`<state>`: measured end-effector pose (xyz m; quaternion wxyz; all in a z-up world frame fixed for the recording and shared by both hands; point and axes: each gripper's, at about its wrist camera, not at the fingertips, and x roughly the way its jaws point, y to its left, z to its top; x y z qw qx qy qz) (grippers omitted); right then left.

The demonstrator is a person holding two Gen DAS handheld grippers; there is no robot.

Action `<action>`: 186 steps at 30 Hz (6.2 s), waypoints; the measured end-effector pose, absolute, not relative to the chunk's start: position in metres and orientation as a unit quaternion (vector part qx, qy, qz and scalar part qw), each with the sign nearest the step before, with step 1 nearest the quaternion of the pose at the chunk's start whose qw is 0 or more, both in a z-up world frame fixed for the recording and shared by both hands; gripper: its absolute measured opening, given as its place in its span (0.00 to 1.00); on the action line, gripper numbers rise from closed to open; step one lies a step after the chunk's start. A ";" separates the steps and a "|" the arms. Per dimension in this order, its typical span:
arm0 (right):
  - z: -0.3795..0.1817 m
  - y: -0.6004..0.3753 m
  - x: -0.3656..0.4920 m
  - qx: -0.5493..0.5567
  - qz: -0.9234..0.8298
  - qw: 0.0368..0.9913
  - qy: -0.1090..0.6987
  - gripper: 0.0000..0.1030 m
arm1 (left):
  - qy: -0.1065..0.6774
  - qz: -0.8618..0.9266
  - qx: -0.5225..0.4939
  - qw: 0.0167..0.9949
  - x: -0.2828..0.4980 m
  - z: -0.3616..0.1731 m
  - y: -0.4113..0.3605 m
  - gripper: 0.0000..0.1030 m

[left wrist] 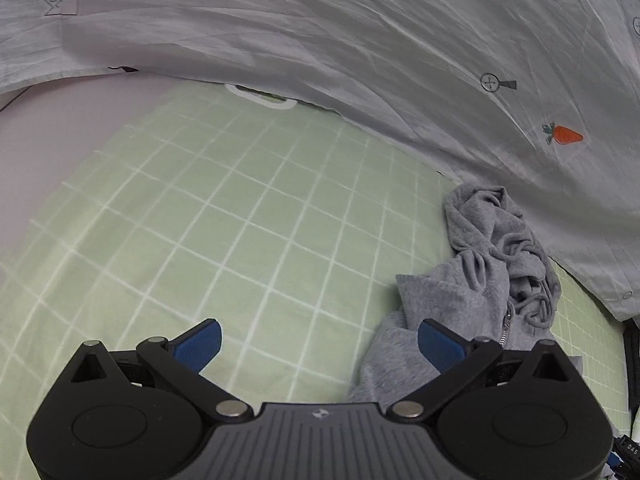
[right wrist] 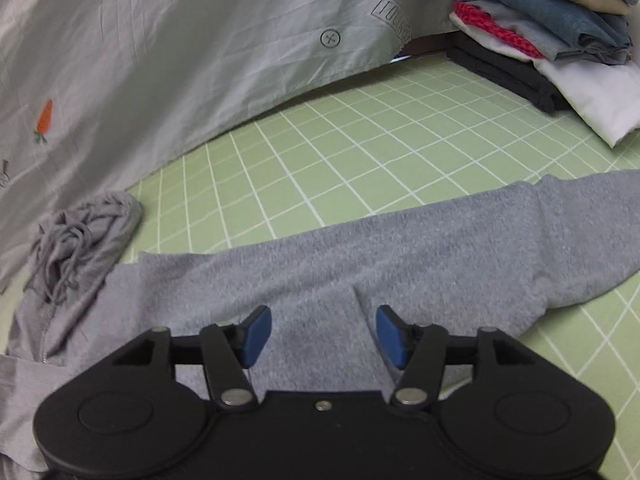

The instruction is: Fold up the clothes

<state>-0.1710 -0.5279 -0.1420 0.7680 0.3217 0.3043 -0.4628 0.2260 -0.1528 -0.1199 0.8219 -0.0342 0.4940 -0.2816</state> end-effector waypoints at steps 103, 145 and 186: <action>-0.132 -0.549 -0.249 0.269 -0.452 0.793 0.307 1.00 | 0.465 -0.402 0.090 0.784 0.027 -0.119 -0.345 0.87; -0.159 -0.524 -0.236 0.230 -0.439 0.772 0.398 1.00 | 0.501 -0.395 0.014 0.770 0.074 -0.122 -0.296 0.39; -0.161 -0.519 -0.235 0.224 -0.456 0.774 0.378 1.00 | 0.469 -0.264 0.007 0.843 0.132 -0.114 -0.222 0.81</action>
